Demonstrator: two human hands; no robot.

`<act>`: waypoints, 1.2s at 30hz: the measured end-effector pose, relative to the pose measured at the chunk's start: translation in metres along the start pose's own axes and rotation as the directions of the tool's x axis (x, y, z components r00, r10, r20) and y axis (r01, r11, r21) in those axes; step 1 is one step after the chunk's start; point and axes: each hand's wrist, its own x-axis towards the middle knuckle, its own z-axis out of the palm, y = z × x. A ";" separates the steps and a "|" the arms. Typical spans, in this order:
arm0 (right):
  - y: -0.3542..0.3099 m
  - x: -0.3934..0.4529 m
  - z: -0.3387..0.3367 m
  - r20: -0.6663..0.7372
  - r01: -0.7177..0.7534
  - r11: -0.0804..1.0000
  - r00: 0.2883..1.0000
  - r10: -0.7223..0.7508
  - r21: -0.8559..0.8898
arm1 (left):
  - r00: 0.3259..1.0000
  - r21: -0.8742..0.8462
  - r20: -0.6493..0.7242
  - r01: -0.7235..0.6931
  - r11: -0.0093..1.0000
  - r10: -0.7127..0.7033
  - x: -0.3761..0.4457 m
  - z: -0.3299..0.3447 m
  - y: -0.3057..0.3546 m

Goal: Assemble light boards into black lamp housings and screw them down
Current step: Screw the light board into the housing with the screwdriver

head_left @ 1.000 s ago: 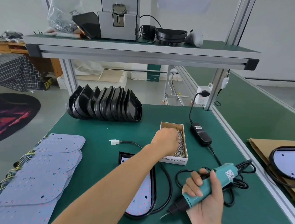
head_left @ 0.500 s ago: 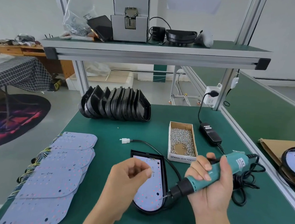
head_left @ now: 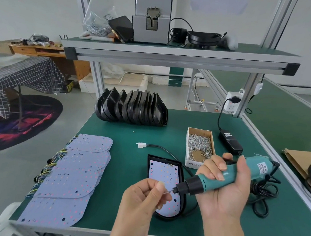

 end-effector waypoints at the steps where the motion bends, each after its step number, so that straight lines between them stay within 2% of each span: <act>1: 0.001 0.000 0.001 0.001 0.007 1.000 1.000 -0.007 -0.009 | 1.000 0.012 -0.002 -0.011 1.000 0.011 -0.001 0.000 0.000; 10: 0.001 -0.003 0.007 0.020 0.072 0.995 0.997 -0.070 -0.067 | 0.991 0.303 0.025 -0.133 0.944 0.131 -0.008 -0.004 0.001; 18: 0.000 -0.005 0.010 0.071 0.120 0.985 0.991 -0.112 -0.122 | 0.987 0.285 -0.070 -0.117 0.951 0.142 -0.007 0.003 -0.003; 23: -0.002 -0.007 0.012 0.095 0.135 0.981 0.988 -0.122 -0.142 | 0.988 0.299 -0.065 -0.113 0.948 0.138 -0.009 0.006 -0.001; 28: 0.000 -0.010 0.014 0.104 0.178 0.966 0.981 -0.161 -0.185 | 0.973 0.393 -0.105 -0.149 0.907 0.205 -0.012 0.008 0.002; 32: 0.006 -0.015 0.016 0.168 0.236 0.936 0.966 -0.197 -0.261 | 0.951 0.487 -0.180 -0.136 0.862 0.252 -0.013 0.011 -0.006; 36: 0.009 -0.014 0.015 0.179 0.233 0.935 0.965 -0.190 -0.268 | 0.932 0.530 -0.184 -0.174 0.830 0.313 -0.014 0.012 -0.010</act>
